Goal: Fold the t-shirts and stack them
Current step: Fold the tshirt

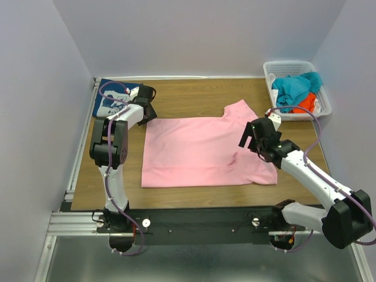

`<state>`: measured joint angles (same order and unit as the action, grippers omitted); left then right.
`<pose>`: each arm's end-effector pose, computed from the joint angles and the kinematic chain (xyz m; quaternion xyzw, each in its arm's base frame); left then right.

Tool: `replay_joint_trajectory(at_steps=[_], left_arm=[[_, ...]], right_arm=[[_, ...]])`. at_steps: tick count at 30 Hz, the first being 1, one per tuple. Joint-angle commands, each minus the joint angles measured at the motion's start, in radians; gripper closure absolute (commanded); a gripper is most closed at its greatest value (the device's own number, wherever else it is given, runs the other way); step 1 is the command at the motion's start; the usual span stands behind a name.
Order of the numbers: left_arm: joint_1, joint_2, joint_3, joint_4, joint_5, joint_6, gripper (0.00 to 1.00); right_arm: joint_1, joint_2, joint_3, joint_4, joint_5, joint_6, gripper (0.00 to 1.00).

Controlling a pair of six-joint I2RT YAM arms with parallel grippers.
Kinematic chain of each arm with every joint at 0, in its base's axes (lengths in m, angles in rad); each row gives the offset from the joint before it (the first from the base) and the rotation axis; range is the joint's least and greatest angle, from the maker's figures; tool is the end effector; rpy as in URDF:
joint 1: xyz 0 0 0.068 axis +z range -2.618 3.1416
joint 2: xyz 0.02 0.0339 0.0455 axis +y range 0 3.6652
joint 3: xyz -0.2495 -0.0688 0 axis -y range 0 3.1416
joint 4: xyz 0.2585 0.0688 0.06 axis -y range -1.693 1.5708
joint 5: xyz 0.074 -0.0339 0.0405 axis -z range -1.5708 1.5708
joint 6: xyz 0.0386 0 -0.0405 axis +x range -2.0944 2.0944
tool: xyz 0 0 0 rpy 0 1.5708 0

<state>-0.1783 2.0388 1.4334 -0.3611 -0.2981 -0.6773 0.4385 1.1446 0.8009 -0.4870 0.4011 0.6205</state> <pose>0.4373 -0.0673 0.1471 -0.2759 0.9040 0.0069 0.3266 0.2367 0.0943 0.2292 0.1548 0.9033 0.0187 0.3997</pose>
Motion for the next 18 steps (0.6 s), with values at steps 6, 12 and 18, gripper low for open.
replay_joint_trajectory(at_steps=[6, 12, 18], left_arm=[[0.007, 0.046, 0.025, 0.008, 0.033, 0.013, 0.48], [0.005, 0.029, -0.004, 0.028, 0.083, 0.015, 0.61], [0.005, 0.026, -0.005, 0.033, 0.085, 0.024, 0.97]], right_arm=[[0.005, 0.003, -0.020, 0.010, 0.045, -0.008, 0.00], [0.003, -0.002, -0.026, 0.008, 0.064, -0.002, 0.00], [0.003, 0.001, -0.025, 0.010, 0.084, 0.002, 0.00]])
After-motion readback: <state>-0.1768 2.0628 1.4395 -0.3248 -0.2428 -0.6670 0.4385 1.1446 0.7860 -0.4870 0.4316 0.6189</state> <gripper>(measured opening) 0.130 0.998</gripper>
